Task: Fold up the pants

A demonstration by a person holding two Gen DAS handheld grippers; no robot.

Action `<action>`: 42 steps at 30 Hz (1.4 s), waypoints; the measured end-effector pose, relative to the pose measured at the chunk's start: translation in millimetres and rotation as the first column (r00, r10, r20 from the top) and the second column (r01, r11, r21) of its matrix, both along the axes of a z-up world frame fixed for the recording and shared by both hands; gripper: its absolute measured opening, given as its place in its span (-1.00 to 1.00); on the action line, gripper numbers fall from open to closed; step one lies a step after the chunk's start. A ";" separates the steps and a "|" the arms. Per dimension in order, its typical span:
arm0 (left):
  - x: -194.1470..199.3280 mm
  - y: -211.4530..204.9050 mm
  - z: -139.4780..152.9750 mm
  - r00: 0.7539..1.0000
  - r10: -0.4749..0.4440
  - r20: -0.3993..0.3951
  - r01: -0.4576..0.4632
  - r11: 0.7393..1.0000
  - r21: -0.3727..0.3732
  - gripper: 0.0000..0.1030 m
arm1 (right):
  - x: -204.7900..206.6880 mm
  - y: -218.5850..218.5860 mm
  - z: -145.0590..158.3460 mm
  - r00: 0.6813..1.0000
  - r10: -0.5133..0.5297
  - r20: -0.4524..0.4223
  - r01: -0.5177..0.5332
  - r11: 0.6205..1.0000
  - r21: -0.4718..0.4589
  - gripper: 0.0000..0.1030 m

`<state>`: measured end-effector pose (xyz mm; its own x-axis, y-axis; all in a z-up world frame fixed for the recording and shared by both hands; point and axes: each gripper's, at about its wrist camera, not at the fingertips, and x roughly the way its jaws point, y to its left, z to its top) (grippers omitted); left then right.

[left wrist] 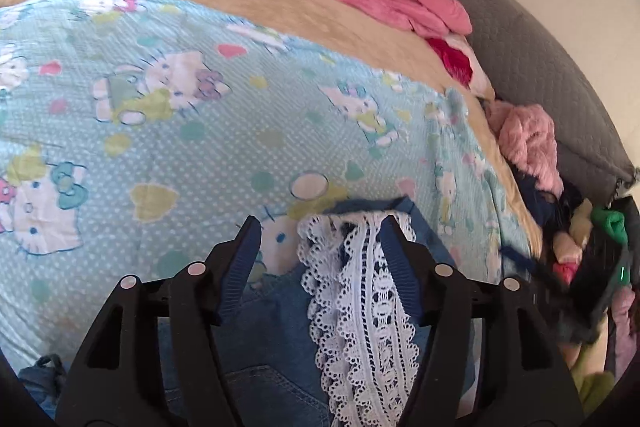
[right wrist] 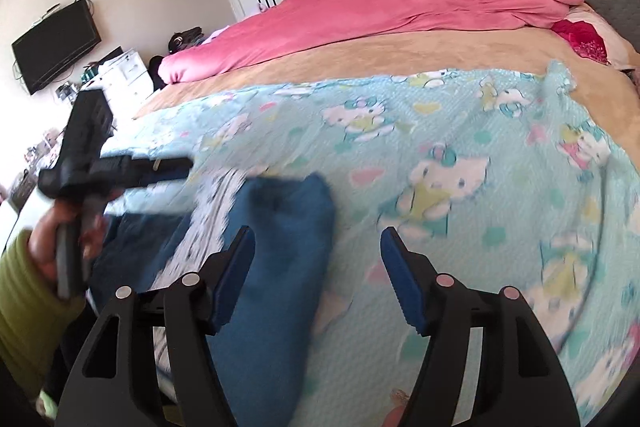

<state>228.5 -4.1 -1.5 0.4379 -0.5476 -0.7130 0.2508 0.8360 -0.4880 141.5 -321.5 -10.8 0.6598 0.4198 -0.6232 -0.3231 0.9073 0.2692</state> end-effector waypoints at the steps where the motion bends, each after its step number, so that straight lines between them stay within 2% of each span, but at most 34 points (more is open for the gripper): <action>1: 1.4 -4.3 -3.9 1.000 -0.019 -0.013 0.019 1.000 -0.015 0.16 | 13.6 1.5 1.1 1.000 0.015 0.000 -0.015 1.000 -0.003 0.24; 3: 5.9 -10.2 -12.9 0.999 -0.031 -0.043 0.029 0.999 -0.031 0.27 | 35.0 8.4 -0.2 1.000 0.024 -0.015 -0.025 0.999 -0.036 0.24; 8: 17.0 -19.1 -35.7 0.996 -0.014 -0.091 0.014 1.000 -0.007 0.23 | 81.2 31.2 -18.0 0.988 0.103 -0.113 -0.109 0.993 -0.050 0.23; 9: 16.8 -19.1 -36.9 0.996 -0.008 -0.093 0.006 1.000 -0.018 -0.14 | 87.9 36.2 -23.7 0.984 0.113 -0.138 -0.120 0.992 -0.049 0.23; 11: 15.1 -19.5 -35.3 0.996 -0.008 -0.093 0.005 0.999 -0.032 -0.68 | 98.1 43.6 -33.8 0.975 0.136 -0.174 -0.145 0.989 -0.042 0.21; 12: 11.9 -20.9 -30.9 0.997 -0.005 -0.075 0.005 1.000 -0.004 -0.69 | 101.7 46.6 -40.6 0.970 0.142 -0.200 -0.151 0.988 -0.035 -0.04; 13: 9.6 -22.3 -27.1 0.998 -0.012 -0.059 0.013 1.000 0.012 -0.78 | 103.3 48.1 -44.8 0.964 0.157 -0.214 -0.165 0.986 -0.020 -0.70; 14: 1.9 -24.1 -17.1 0.999 -0.027 -0.021 0.028 0.999 0.045 -0.80 | 103.0 48.2 -47.6 0.962 0.169 -0.216 -0.174 0.985 -0.005 -0.89; 16: -9.7 -24.7 -4.3 0.999 -0.045 0.025 0.043 0.995 0.092 -0.81 | 96.3 43.7 -45.0 0.972 0.154 -0.177 -0.154 0.988 0.010 -0.89; 19: -18.8 -22.0 7.7 0.997 -0.064 0.041 0.058 0.991 0.122 -0.81 | 94.4 30.9 -39.4 0.986 0.095 -0.135 -0.095 0.995 0.004 -0.89; 21: -16.4 -24.6 5.4 0.997 -0.065 0.035 0.060 0.987 0.146 -0.81 | 99.5 28.1 -42.7 0.985 0.080 -0.153 -0.079 0.997 0.016 -0.89; 23: -8.9 -29.3 -2.4 0.998 -0.056 0.028 0.049 0.981 0.188 -0.75 | 102.9 33.4 -47.8 0.984 0.060 -0.169 -0.067 0.997 -0.032 -0.89; 25: -0.4 -30.2 -10.9 0.999 -0.040 0.003 0.039 0.982 0.183 -0.66 | 100.9 39.6 -50.4 0.987 0.043 -0.158 -0.060 0.992 -0.108 -0.86; 27: 4.6 -27.0 -17.2 1.000 -0.022 -0.013 0.024 0.984 0.178 -0.47 | 96.2 35.9 -45.5 0.991 0.018 -0.133 -0.035 0.991 -0.132 -0.80; 32: -7.5 -13.7 -5.3 1.000 -0.002 0.021 -0.002 0.979 0.202 -0.09 | 76.7 5.2 -24.2 0.998 -0.035 -0.059 0.031 0.996 -0.080 -0.58; 34: -18.4 -11.3 1.5 0.999 0.003 0.032 -0.010 0.974 0.227 -0.05 | 63.6 -6.3 -16.3 0.998 -0.053 -0.030 0.050 0.996 -0.076 -0.30; 36: -30.2 -10.5 5.8 0.999 0.005 0.043 -0.015 0.970 0.244 0.04 | 48.8 -16.2 -9.8 0.998 -0.067 -0.006 0.066 0.996 -0.062 -0.18; 37: -37.3 -10.2 8.2 0.999 0.006 0.050 -0.018 0.969 0.247 0.04 | 42.6 -19.8 -7.7 0.997 -0.079 0.004 0.079 0.995 -0.060 -0.01; 39: -55.9 -8.2 12.3 0.998 0.007 0.056 -0.020 0.973 0.229 0.04 | 28.4 -29.6 -4.9 0.993 -0.115 0.027 0.116 0.992 -0.049 0.24; 42: -80.2 -4.9 11.9 0.999 0.016 0.051 -0.027 0.974 0.223 0.04 | 8.8 -48.4 -3.9 0.984 -0.176 0.028 0.176 0.984 0.007 0.47</action>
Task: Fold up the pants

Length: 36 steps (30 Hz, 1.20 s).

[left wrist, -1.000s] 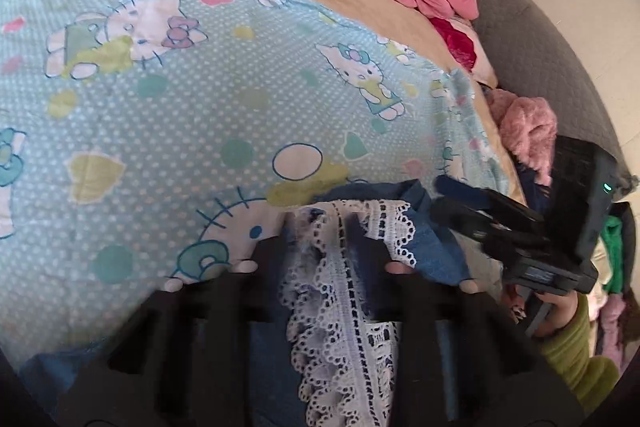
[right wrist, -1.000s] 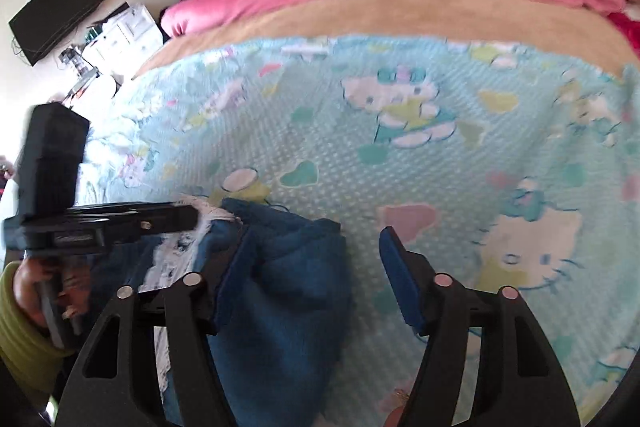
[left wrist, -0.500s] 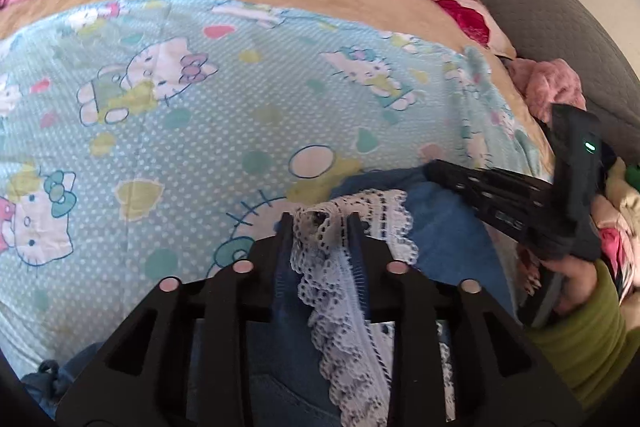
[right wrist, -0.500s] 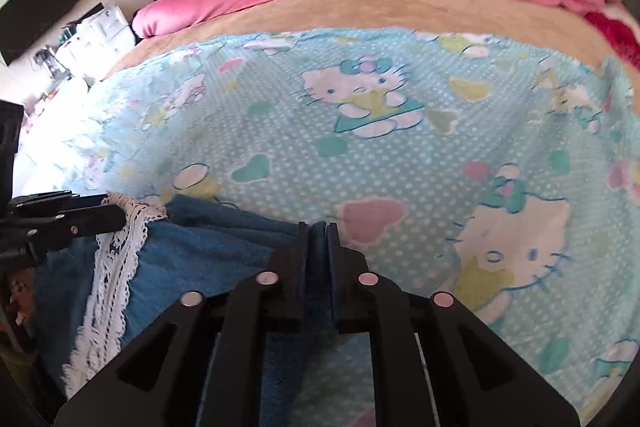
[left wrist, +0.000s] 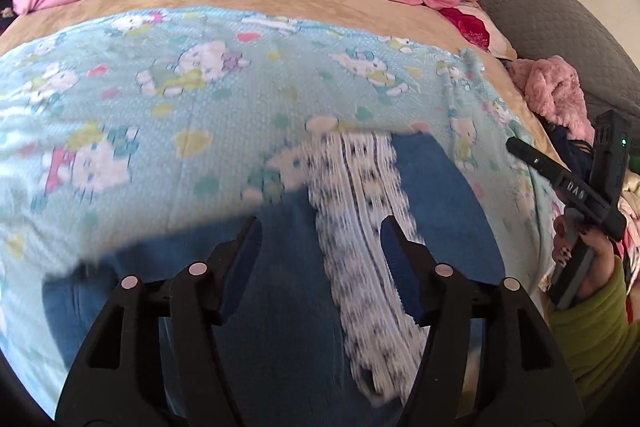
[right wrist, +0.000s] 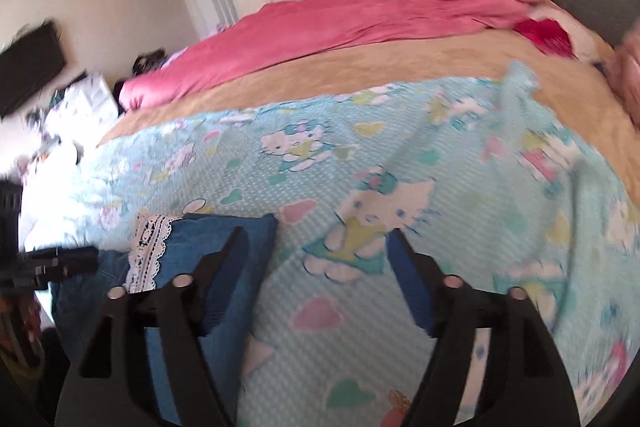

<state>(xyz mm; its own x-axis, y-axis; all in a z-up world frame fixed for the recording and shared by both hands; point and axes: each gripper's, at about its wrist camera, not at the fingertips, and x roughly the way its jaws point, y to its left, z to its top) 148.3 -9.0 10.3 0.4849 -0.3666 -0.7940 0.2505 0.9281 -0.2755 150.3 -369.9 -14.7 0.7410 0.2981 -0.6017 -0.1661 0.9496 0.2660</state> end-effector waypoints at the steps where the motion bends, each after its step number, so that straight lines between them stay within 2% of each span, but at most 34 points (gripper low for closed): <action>1: -8.4 -0.4 -1.2 1.000 -0.007 -0.003 0.007 1.000 -0.008 0.04 | -5.9 -4.6 -0.9 1.000 -0.025 0.000 0.025 0.999 0.022 0.49; 5: -35.1 -3.6 -10.4 0.999 -0.028 -0.034 0.027 0.999 -0.040 0.04 | -31.8 -7.3 -4.6 0.999 -0.048 0.006 0.048 0.998 0.050 0.53; 10: -58.5 -16.3 -24.3 0.995 -0.066 -0.080 0.061 0.996 -0.067 0.04 | -58.5 17.2 -15.3 0.999 0.048 -0.015 -0.047 0.999 0.025 0.58; 13: -66.0 -26.4 -37.1 0.992 -0.074 -0.099 0.072 0.997 -0.022 0.04 | -66.1 23.3 -15.7 0.997 0.073 -0.008 -0.073 0.997 0.009 0.58; 16: -71.0 -32.1 -41.8 0.993 -0.055 -0.103 0.054 0.998 -0.012 -0.01 | -68.2 19.6 -14.4 0.998 0.065 -0.007 -0.065 0.998 0.013 0.59; 17: -72.3 -35.5 -42.2 0.992 -0.066 -0.105 0.064 0.998 -0.020 -0.64 | -68.2 16.7 -13.5 0.998 0.056 -0.010 -0.056 0.998 0.019 0.59; 18: -72.9 -37.6 -42.5 0.992 -0.073 -0.107 0.070 0.997 -0.033 -0.79 | -68.8 13.8 -13.2 0.999 0.051 -0.010 -0.051 0.998 0.024 0.59; 20: -75.1 -40.2 -38.2 0.994 -0.066 -0.090 0.065 0.998 -0.017 -0.86 | -70.0 11.1 -12.2 0.999 0.049 -0.009 -0.048 0.998 0.034 0.59; 23: -88.8 -39.8 -25.3 0.991 -0.106 -0.078 0.106 0.994 -0.003 -0.86 | -76.3 14.3 -8.1 0.997 0.075 0.005 -0.075 0.997 0.032 0.59; 25: -94.6 -38.8 -27.9 0.991 -0.100 -0.088 0.105 0.993 0.046 -0.85 | -79.9 23.2 -6.3 0.994 0.110 0.010 -0.110 0.994 0.021 0.59; 28: -93.0 -34.2 -37.4 0.991 -0.068 -0.115 0.073 0.996 0.044 -0.71 | -82.4 44.6 -7.5 0.987 0.161 0.008 -0.161 0.987 -0.001 0.59; 30: -92.7 -34.2 -35.2 0.993 -0.061 -0.101 0.066 0.997 0.048 -0.54 | -83.5 57.7 -9.9 0.981 0.195 0.000 -0.195 0.981 -0.001 0.59; 36: -94.7 -30.5 -26.2 0.997 -0.047 -0.057 0.051 0.995 0.084 -0.29 | -88.7 91.5 -22.3 0.953 0.302 -0.031 -0.302 0.953 0.001 0.54</action>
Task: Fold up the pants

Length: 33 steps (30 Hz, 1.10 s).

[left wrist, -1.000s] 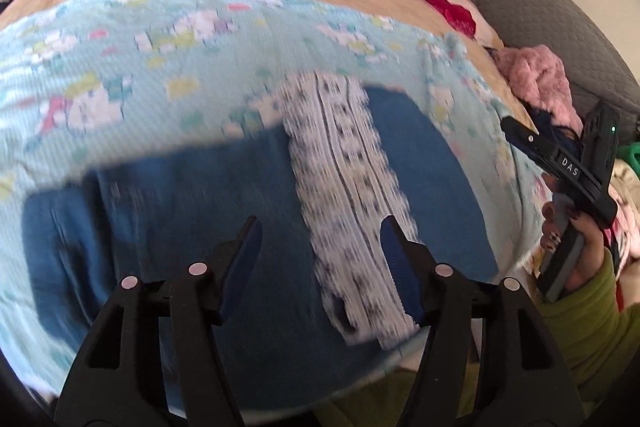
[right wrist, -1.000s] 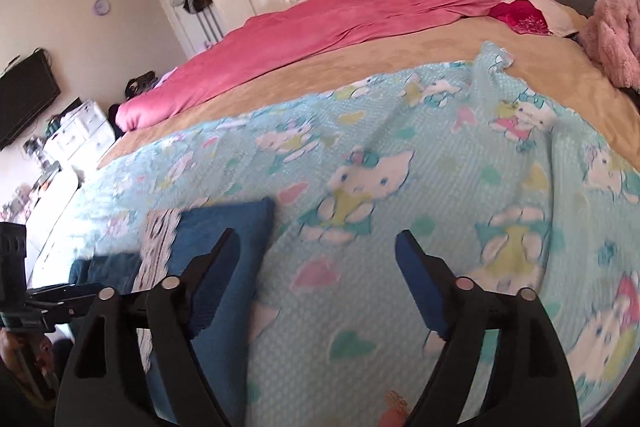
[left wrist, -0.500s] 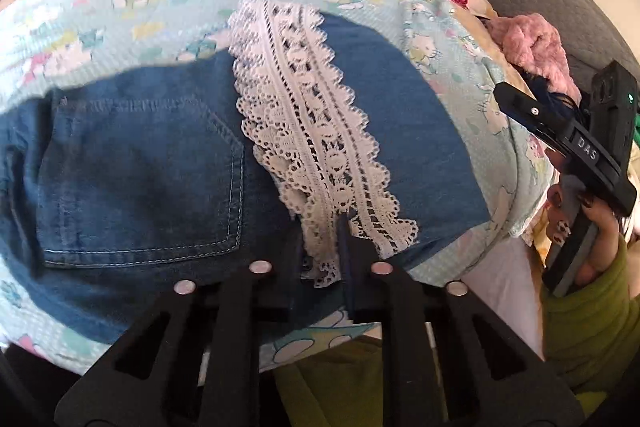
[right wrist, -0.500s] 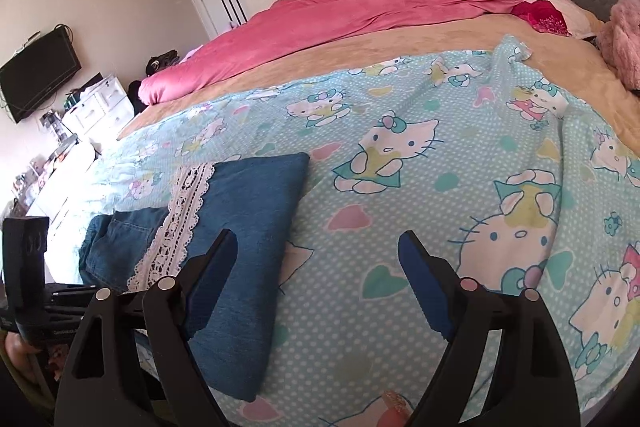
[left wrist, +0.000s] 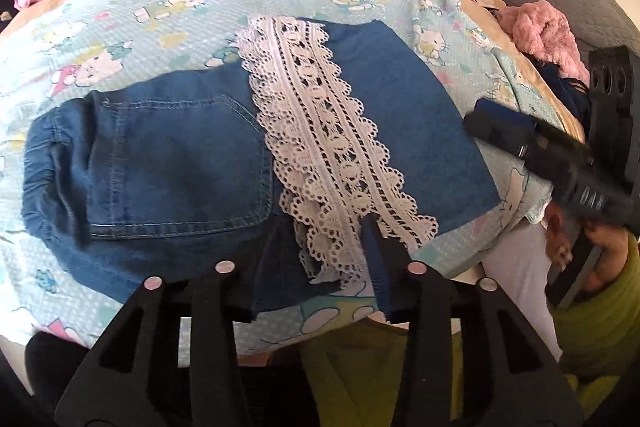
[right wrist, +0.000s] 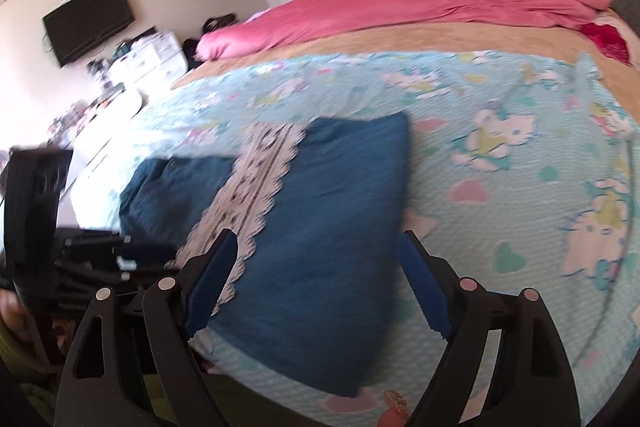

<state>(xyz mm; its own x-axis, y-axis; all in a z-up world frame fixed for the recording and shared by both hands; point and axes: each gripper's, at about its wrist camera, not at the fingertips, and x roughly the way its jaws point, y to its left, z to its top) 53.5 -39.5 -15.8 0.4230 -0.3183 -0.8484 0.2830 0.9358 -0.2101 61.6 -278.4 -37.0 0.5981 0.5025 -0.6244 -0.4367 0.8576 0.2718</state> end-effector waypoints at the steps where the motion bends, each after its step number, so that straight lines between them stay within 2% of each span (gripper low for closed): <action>1: -0.3 1.2 0.8 1.000 0.003 0.005 -0.003 1.000 0.004 -0.27 | 1.6 3.1 -3.9 1.000 0.012 -0.019 -0.012 1.000 -0.004 0.40; 3: -0.6 3.3 2.8 1.000 0.012 0.012 -0.012 1.000 0.007 -0.21 | 6.6 5.2 -15.8 0.997 0.008 -0.082 -0.009 1.000 -0.014 0.36; 5: -0.9 5.2 6.5 1.000 0.019 0.025 -0.019 1.000 0.012 -0.13 | 7.7 -0.4 -18.8 0.995 -0.003 -0.104 0.005 1.000 0.016 0.35; 10: -0.7 9.9 20.1 0.997 0.037 0.071 -0.039 0.999 0.026 0.10 | 5.1 -22.0 2.8 0.997 -0.061 -0.047 0.064 0.996 0.069 0.39; 11: -0.9 10.2 22.4 0.996 0.041 0.080 -0.043 0.999 0.031 0.20 | 5.0 -27.4 7.1 0.996 -0.077 -0.037 0.080 0.993 0.083 0.39; 13: -1.6 12.4 28.3 0.993 0.054 0.106 -0.059 0.997 0.047 0.29 | 5.3 -38.5 14.7 0.993 -0.117 -0.019 0.119 0.987 0.107 0.53; 15: -2.0 15.4 32.7 0.990 0.069 0.120 -0.076 0.996 0.053 0.50 | 5.6 -48.4 21.6 0.987 -0.158 -0.007 0.158 0.979 0.131 0.68; 18: -2.5 23.2 38.7 0.985 0.100 0.139 -0.108 0.993 0.054 0.61 | 7.6 -60.8 30.0 0.975 -0.221 0.003 0.217 0.959 0.184 0.83; 21: -2.9 31.4 44.8 0.979 0.129 0.156 -0.139 0.989 0.050 0.78 | 6.9 -71.0 41.1 0.953 -0.302 0.031 0.291 0.937 0.195 0.86; 26: -5.8 48.3 54.6 0.965 0.177 0.192 -0.188 0.981 0.042 0.81 | 2.6 -71.6 58.5 0.913 -0.395 0.102 0.380 0.914 0.140 0.86; 33: -13.7 88.1 58.5 0.942 0.262 0.211 -0.271 0.962 0.016 0.81 | 4.6 -40.9 76.4 0.926 -0.346 0.151 0.333 0.937 0.108 0.91</action>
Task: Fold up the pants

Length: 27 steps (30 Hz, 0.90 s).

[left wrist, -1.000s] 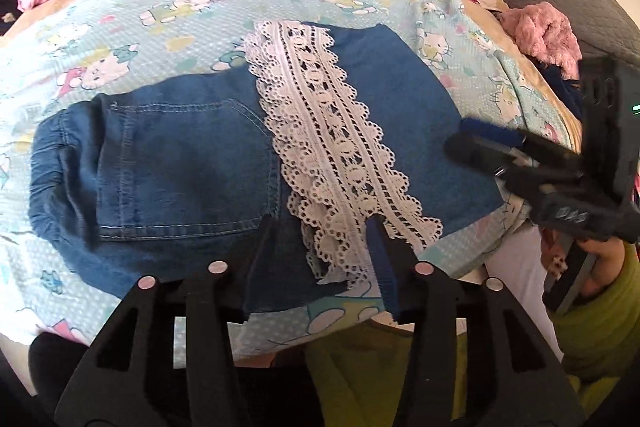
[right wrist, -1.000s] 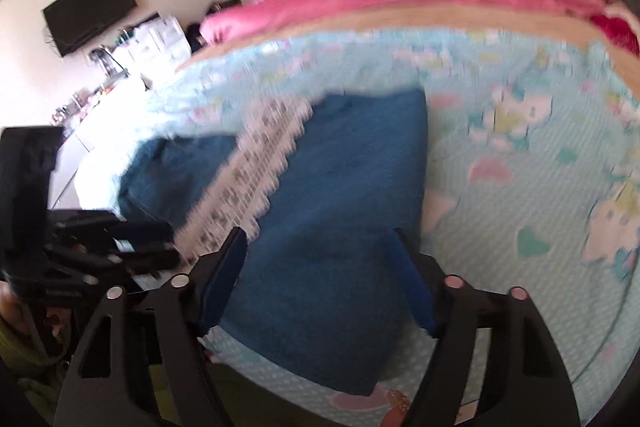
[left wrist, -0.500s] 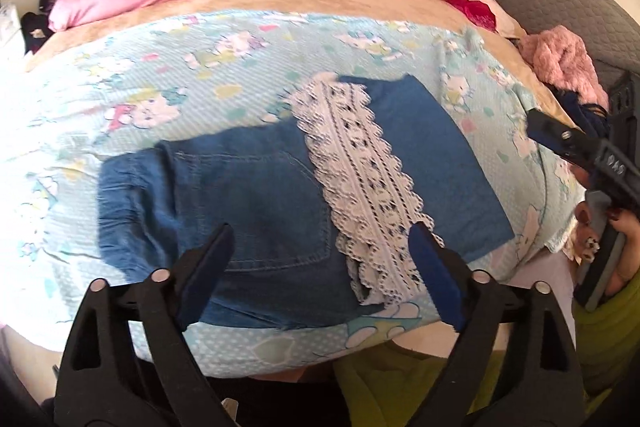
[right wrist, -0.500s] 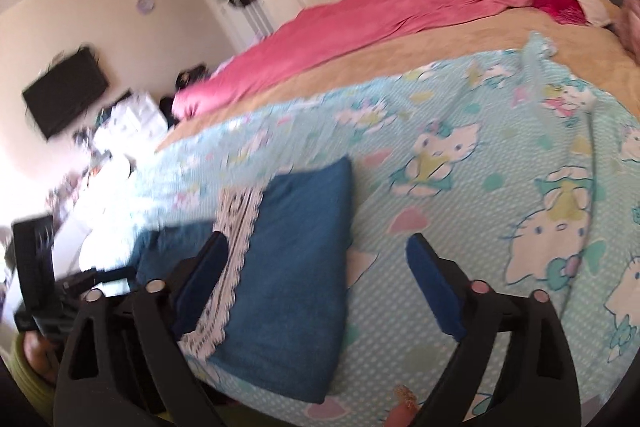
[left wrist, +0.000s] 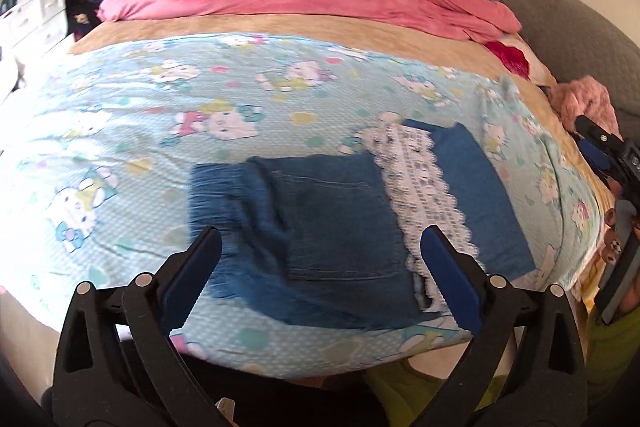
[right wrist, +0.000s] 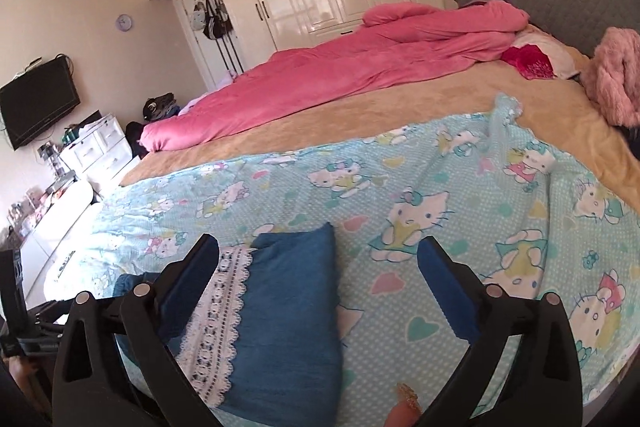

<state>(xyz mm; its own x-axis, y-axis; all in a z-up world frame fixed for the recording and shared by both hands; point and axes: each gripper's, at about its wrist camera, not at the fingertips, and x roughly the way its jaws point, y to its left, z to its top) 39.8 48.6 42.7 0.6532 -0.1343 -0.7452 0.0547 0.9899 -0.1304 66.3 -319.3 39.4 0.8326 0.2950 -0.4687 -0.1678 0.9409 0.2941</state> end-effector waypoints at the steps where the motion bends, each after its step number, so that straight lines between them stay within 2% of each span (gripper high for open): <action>1: -0.8 5.6 -0.8 1.000 0.012 -0.002 -0.012 1.000 -0.003 0.81 | 0.1 5.1 2.0 1.000 0.009 -0.001 -0.009 1.000 0.003 0.91; 7: -8.5 38.4 -8.4 0.998 0.057 -0.018 -0.058 0.997 -0.057 0.81 | 6.6 46.2 12.0 0.997 0.073 -0.009 -0.073 0.997 -0.007 0.91; 17: -16.4 62.6 -15.4 0.997 0.074 -0.021 -0.076 0.993 -0.091 0.81 | 8.2 115.5 18.1 0.989 0.142 -0.028 -0.144 0.986 -0.079 0.91; 27: -19.9 82.6 -20.1 0.995 0.100 -0.022 -0.102 0.989 -0.109 0.81 | 10.9 160.9 12.1 0.976 0.206 -0.068 -0.214 0.966 -0.145 0.91</action>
<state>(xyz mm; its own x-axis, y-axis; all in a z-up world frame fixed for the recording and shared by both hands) 19.9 131.3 22.6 0.6552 -0.1501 -0.7404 -0.0479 0.9698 -0.2390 77.1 -158.4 51.5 0.7330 0.3834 -0.5618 -0.3547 0.9203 0.1653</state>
